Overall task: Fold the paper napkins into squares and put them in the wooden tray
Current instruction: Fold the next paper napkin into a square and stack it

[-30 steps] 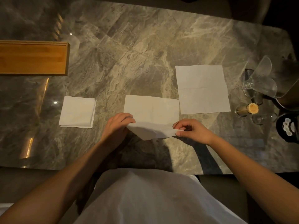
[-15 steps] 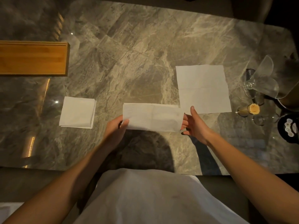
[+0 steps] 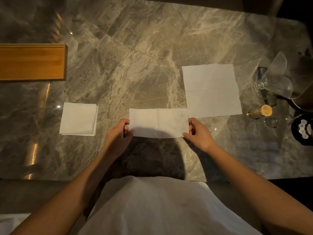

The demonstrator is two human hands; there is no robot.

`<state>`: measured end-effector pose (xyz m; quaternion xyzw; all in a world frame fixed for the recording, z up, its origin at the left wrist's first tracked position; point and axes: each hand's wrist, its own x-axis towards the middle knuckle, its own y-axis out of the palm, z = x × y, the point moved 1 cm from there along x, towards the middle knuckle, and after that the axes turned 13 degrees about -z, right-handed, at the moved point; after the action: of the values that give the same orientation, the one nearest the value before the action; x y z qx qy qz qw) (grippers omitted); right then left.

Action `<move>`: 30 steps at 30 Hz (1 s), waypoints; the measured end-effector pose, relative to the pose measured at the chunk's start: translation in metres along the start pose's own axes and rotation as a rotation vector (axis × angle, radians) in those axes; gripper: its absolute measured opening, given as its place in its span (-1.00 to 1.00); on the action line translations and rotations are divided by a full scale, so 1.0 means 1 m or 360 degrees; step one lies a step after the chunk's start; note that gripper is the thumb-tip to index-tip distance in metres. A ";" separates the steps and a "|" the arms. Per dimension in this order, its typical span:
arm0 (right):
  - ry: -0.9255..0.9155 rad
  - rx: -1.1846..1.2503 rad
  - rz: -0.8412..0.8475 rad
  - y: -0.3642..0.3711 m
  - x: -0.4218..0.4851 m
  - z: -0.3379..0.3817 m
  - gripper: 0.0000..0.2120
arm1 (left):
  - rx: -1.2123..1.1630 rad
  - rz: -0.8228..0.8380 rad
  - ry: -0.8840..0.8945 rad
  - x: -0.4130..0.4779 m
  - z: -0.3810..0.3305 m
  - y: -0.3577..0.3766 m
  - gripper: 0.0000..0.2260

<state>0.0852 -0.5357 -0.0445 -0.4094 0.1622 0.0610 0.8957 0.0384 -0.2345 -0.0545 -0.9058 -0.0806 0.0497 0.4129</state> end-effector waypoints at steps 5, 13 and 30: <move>-0.0051 -0.0028 0.0018 -0.001 -0.001 -0.002 -0.63 | 0.0200 0.0078 0.0182 0.000 -0.001 -0.001 -0.67; -0.0076 -0.0195 0.0074 0.004 -0.004 -0.006 -0.47 | 0.0334 0.0141 0.0218 0.002 0.001 -0.002 -0.59; -0.0634 -0.0591 -0.0189 -0.004 0.002 0.021 -0.37 | 0.0718 -0.0070 0.0562 0.011 -0.017 0.007 -0.44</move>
<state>0.0929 -0.5227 -0.0300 -0.5552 -0.0553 0.1165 0.8216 0.0529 -0.2494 -0.0486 -0.7837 -0.0140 -0.1011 0.6126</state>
